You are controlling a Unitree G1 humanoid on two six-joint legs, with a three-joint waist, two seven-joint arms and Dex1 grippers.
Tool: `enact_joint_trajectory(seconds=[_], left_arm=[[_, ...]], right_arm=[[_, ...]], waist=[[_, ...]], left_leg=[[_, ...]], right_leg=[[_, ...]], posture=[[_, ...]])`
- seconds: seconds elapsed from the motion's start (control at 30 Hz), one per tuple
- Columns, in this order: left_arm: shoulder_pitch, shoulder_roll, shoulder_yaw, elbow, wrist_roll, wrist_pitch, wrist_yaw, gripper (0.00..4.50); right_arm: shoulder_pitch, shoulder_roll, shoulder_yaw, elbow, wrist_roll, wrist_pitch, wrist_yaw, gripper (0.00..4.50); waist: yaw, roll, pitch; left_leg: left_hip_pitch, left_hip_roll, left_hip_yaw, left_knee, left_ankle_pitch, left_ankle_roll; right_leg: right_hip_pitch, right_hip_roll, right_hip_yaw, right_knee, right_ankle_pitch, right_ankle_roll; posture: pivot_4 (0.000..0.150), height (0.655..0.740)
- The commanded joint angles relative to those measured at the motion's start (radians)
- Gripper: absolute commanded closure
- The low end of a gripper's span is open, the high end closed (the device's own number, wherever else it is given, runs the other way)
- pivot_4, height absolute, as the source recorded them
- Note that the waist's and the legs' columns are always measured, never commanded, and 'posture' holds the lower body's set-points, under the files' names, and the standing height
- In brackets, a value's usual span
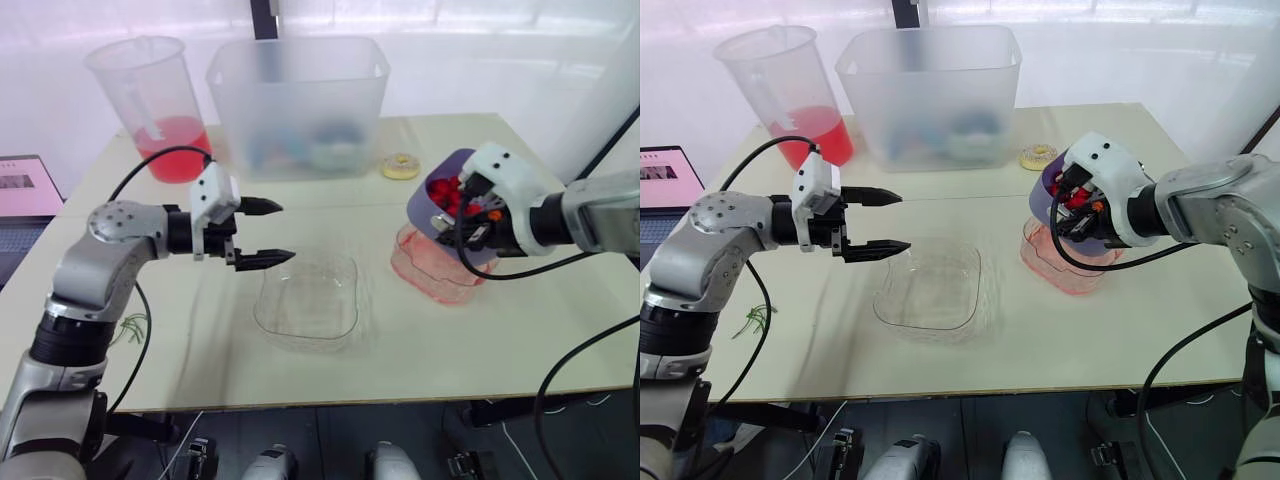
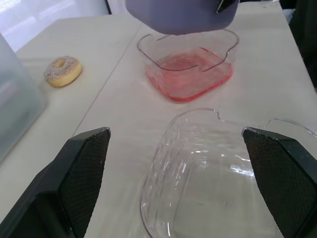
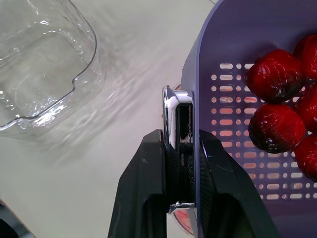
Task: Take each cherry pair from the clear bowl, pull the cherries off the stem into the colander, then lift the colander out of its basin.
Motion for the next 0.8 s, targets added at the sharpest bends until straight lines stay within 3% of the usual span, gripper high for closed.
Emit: enact_joint_trajectory(seconds=[0.03,0.63,0.8], left_arm=[[-0.015,0.010,0.004,-0.018,-0.005,0.002,-0.018,0.00],[0.004,0.013,0.020,-0.032,-0.010,0.009,-0.014,0.00],[0.017,-0.017,0.088,-0.047,-0.089,0.072,0.031,0.00]], right_arm=[[-0.010,-0.033,-0.064,-0.021,0.030,0.006,-0.020,4.26],[-0.026,-0.048,-0.039,-0.009,0.095,0.006,-0.057,4.26],[-0.034,-0.023,-0.042,0.034,0.082,0.006,-0.062,4.26]], waist=[[0.000,0.000,0.000],[0.000,0.000,0.000],[-0.001,0.000,0.000]], left_leg=[[0.000,0.000,0.000,0.000,0.000,0.000],[0.000,0.000,0.000,0.000,0.000,0.000],[0.000,0.000,0.000,0.000,0.000,0.000]], right_leg=[[0.000,0.000,0.000,0.000,0.000,0.000],[0.000,0.000,0.000,0.000,0.000,0.000],[0.000,0.000,0.000,0.000,0.000,0.000]], posture=[[0.150,0.7400],[0.150,0.7400],[0.150,0.7400]])
